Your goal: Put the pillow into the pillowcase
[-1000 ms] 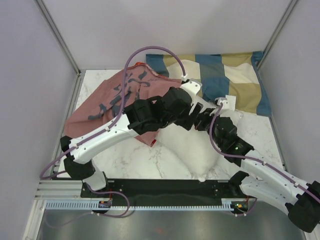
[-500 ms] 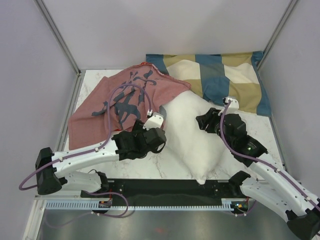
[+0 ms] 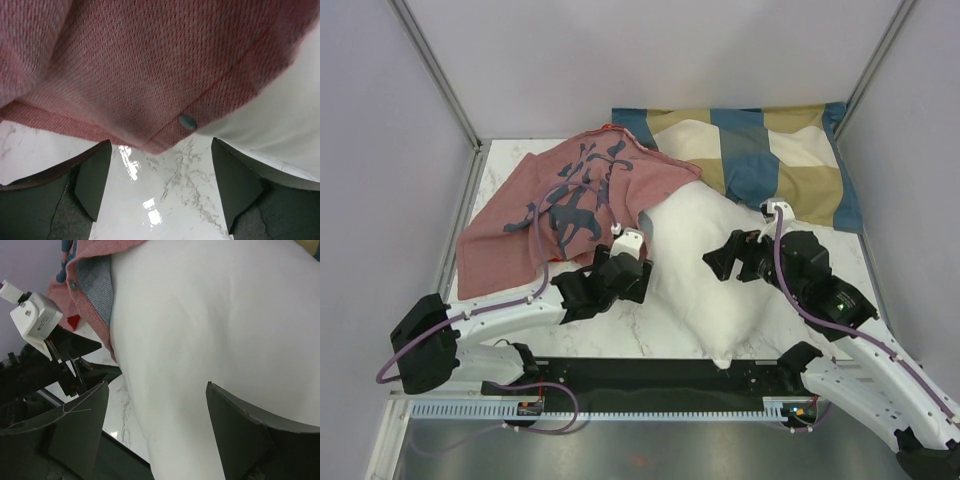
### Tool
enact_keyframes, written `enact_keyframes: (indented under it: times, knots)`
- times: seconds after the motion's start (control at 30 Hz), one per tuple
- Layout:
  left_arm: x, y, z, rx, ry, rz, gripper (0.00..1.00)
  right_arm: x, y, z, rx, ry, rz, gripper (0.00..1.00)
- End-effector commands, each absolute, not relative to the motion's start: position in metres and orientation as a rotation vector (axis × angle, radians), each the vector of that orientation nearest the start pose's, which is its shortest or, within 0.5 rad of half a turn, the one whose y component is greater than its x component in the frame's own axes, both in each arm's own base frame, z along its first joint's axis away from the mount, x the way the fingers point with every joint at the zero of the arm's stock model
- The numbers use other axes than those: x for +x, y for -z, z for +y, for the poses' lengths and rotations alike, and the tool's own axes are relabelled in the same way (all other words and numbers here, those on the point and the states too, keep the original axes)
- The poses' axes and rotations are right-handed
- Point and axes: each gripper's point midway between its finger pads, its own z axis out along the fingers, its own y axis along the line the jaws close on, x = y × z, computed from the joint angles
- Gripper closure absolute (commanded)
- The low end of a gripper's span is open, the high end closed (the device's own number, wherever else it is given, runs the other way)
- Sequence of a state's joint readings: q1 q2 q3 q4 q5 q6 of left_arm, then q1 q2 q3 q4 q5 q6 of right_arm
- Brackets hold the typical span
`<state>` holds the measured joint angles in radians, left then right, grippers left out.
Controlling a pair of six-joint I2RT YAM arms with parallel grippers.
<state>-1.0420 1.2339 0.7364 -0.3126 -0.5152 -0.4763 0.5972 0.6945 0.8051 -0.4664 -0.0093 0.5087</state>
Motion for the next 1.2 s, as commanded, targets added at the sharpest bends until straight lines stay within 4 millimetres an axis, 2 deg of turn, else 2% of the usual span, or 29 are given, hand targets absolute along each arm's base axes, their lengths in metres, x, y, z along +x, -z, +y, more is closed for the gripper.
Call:
enact_keyframes:
  times: [0.0,0.07,0.1,0.17,0.2,0.27,0.4,0.47,0.57,0.67,0.7,0.73,0.77,0.87,0.93,0.97,1.0,1.03,1.1,1.17]
  knots:
    - [0.244,-0.128,-0.264,0.356,0.287,2.125,0.12,0.201,-0.243,0.172,-0.165,-0.753,2.026,0.13]
    - [0.256,-0.117,-0.259,0.342,0.196,2.158,0.21,0.196,-0.234,0.174,-0.182,-0.771,2.046,0.13]
    - [0.261,-0.114,-0.255,0.328,0.161,2.166,0.3,0.195,-0.232,0.174,-0.186,-0.776,2.052,0.12]
    - [0.264,-0.099,-0.245,0.336,0.053,2.208,0.42,0.19,-0.222,0.175,-0.199,-0.784,2.075,0.1]
    - [0.27,-0.104,-0.24,0.312,-0.004,2.195,0.55,0.189,-0.219,0.175,-0.202,-0.786,2.082,0.02]
    - [0.269,-0.1,-0.23,0.303,-0.075,2.216,0.66,0.187,-0.204,0.175,-0.219,-0.771,2.129,0.02]
    - [0.262,-0.109,-0.227,0.294,-0.054,2.231,0.84,0.193,-0.179,0.173,-0.21,-0.694,2.207,0.02]
    - [0.258,-0.113,-0.224,0.296,-0.041,2.241,0.84,0.2,-0.168,0.172,-0.183,-0.64,2.247,0.04]
    - [0.248,-0.125,-0.218,0.299,-0.008,2.251,0.84,0.215,-0.157,0.168,-0.133,-0.539,2.266,0.19]
    - [0.246,-0.133,-0.205,0.295,-0.042,2.232,0.84,0.232,-0.155,0.166,-0.082,-0.48,2.245,0.65]
    - [0.247,-0.135,-0.201,0.29,-0.061,2.224,0.84,0.236,-0.157,0.165,-0.062,-0.469,2.234,0.87]
    - [0.248,-0.133,-0.196,0.293,-0.091,2.228,0.84,0.24,-0.163,0.167,-0.047,-0.476,2.211,0.96]
    - [0.249,-0.132,-0.193,0.29,-0.116,2.229,0.84,0.243,-0.168,0.167,-0.031,-0.477,2.196,1.0]
    - [0.254,-0.124,-0.187,0.289,-0.163,2.249,0.83,0.249,-0.188,0.163,-0.002,-0.474,2.14,1.0]
    - [0.256,-0.12,-0.184,0.286,-0.187,2.259,0.75,0.249,-0.199,0.161,0.004,-0.475,2.117,1.0]
    - [0.256,-0.12,-0.184,0.284,-0.191,2.26,0.71,0.248,-0.201,0.161,0.0,-0.474,2.117,1.0]
    - [0.257,-0.119,-0.184,0.281,-0.192,2.264,0.6,0.247,-0.202,0.161,-0.006,-0.475,2.122,1.0]
    - [0.257,-0.119,-0.183,0.277,-0.193,2.266,0.56,0.245,-0.205,0.165,-0.015,-0.501,2.121,1.0]
    - [0.261,-0.118,-0.181,0.267,-0.202,2.268,0.51,0.243,-0.203,0.168,-0.023,-0.524,2.13,1.0]
    - [0.266,-0.118,-0.18,0.263,-0.212,2.267,0.51,0.241,-0.204,0.168,-0.021,-0.538,2.129,1.0]
